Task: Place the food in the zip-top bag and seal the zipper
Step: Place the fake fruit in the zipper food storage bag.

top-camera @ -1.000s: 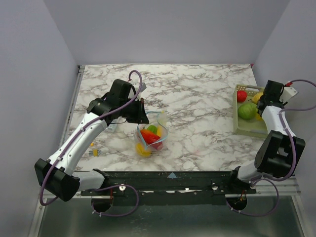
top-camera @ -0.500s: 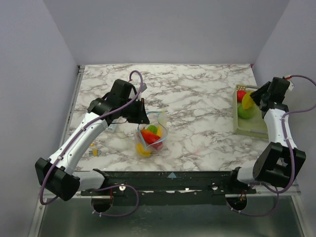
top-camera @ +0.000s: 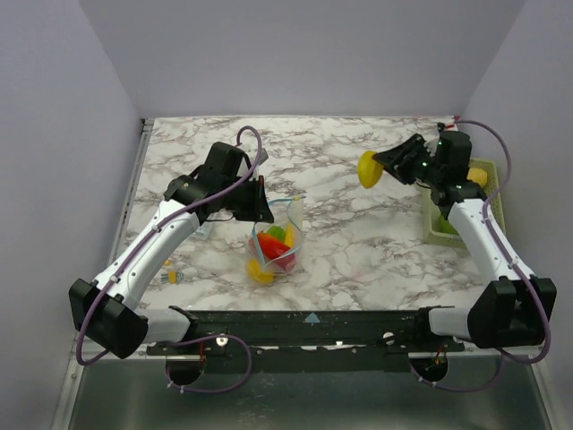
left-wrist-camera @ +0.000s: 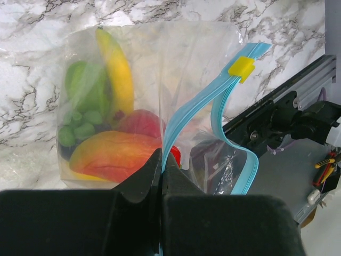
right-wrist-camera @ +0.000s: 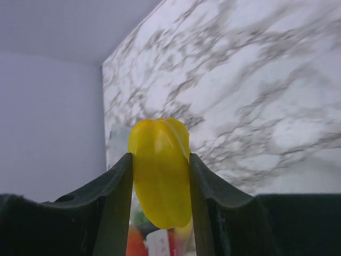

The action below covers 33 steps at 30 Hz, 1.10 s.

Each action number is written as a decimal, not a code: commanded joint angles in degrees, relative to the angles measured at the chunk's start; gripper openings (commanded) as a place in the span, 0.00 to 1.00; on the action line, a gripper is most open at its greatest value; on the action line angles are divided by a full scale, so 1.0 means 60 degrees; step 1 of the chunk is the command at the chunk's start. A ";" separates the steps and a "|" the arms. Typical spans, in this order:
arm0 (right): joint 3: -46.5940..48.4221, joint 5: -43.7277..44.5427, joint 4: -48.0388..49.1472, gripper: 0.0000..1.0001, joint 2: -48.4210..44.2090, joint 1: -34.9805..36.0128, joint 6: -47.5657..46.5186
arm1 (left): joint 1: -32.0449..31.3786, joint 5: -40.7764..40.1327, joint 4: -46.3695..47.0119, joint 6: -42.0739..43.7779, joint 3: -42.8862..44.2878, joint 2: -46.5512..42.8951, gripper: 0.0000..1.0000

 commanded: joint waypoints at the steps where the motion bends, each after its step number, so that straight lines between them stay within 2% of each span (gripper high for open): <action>1: 0.0304 -0.0852 0.0920 0.42 -0.0359 0.1799 0.1225 | -0.0037 -0.0211 0.0242 -0.0122 0.0351 0.0013 0.00; 6: 0.0607 -0.0640 0.1312 0.42 -0.0517 0.3627 0.1512 | -0.0034 -0.0298 0.0198 -0.0135 0.0322 -0.0068 0.00; 11: 0.0376 -0.0460 0.2274 0.42 -0.1144 0.4678 0.1737 | -0.0029 -0.0237 0.0263 -0.0190 0.0279 -0.0054 0.00; 15: 0.0349 -0.0121 0.2047 0.41 -0.1245 0.5720 0.1417 | -0.0034 0.0071 0.0370 -0.0310 0.0355 0.0001 0.00; 18: -0.0125 0.0339 0.2499 0.41 -0.1357 0.6828 0.1111 | -0.0020 0.0225 0.0366 -0.0366 0.0476 0.0030 0.00; 20: -0.0930 0.0737 0.3594 0.41 -0.1631 0.7370 0.0990 | -0.0020 0.0253 0.0380 -0.0391 0.0522 0.0019 0.00; 23: -0.1994 0.1450 0.5121 0.41 -0.1832 0.7939 0.0451 | -0.0006 0.0417 0.0428 -0.0464 0.0519 0.0034 0.00; 26: -0.2341 0.2247 0.5443 0.43 -0.1472 0.8538 -0.0442 | -0.0005 0.0653 0.0533 -0.0584 0.0486 0.0047 0.00; 30: -0.2955 0.2723 0.6326 0.48 -0.1154 0.8940 -0.0688 | 0.0008 0.0696 0.0502 -0.0619 0.0505 0.0012 0.00; 33: -0.2986 0.2990 0.6248 0.53 -0.1027 0.9192 -0.1033 | 0.0024 0.0639 0.0440 -0.0575 0.0454 -0.0066 0.00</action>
